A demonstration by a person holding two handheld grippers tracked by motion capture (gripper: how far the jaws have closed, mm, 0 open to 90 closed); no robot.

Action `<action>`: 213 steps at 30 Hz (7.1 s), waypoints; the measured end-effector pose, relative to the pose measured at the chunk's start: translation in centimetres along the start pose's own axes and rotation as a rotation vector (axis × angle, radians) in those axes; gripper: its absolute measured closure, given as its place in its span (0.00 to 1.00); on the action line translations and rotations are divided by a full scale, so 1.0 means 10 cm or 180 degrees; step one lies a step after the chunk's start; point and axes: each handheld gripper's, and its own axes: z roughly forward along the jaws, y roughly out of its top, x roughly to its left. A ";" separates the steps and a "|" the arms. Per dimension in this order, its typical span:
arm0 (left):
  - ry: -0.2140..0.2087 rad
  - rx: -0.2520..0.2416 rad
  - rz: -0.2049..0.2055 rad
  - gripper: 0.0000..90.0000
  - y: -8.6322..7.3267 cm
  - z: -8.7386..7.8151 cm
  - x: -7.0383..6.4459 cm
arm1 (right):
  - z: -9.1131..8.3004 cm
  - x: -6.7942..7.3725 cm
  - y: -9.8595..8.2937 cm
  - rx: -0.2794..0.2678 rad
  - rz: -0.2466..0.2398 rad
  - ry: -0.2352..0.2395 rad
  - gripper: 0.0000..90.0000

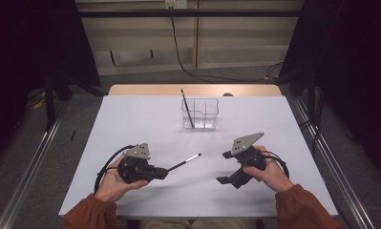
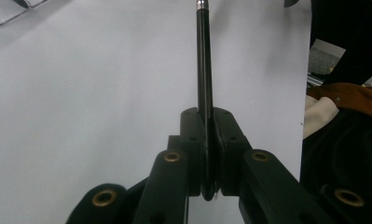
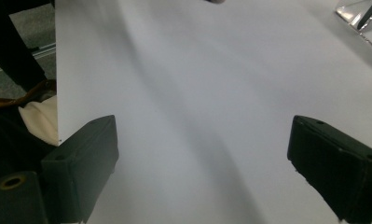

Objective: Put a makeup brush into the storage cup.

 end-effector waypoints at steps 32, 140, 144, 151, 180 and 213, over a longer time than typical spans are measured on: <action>-0.0017 -0.0583 0.0081 0.93 -0.03 0.03 -0.14 | 0.02 0.15 -0.13 -0.1072 0.0181 -0.0098 0.05; 0.0065 -0.0961 0.0254 0.70 -0.02 0.35 -0.19 | 0.08 0.08 0.13 -0.1836 0.0686 0.0784 0.93; 0.0094 -0.1016 0.0200 0.62 0.00 0.32 -0.19 | 0.07 0.07 0.13 -0.1821 0.0683 0.0760 0.93; 0.0200 -0.1086 0.0078 0.44 0.03 0.25 -0.18 | 0.02 0.05 0.13 -0.1821 0.0719 0.0700 0.93; 0.0409 -0.1225 -0.0044 0.03 0.05 0.07 -0.12 | -0.23 -0.08 0.28 -0.1320 0.0548 0.0529 0.93; 0.0231 -0.1118 0.0093 0.03 0.22 0.27 -0.19 | -0.18 -0.11 0.71 -0.0231 0.0352 0.0568 0.93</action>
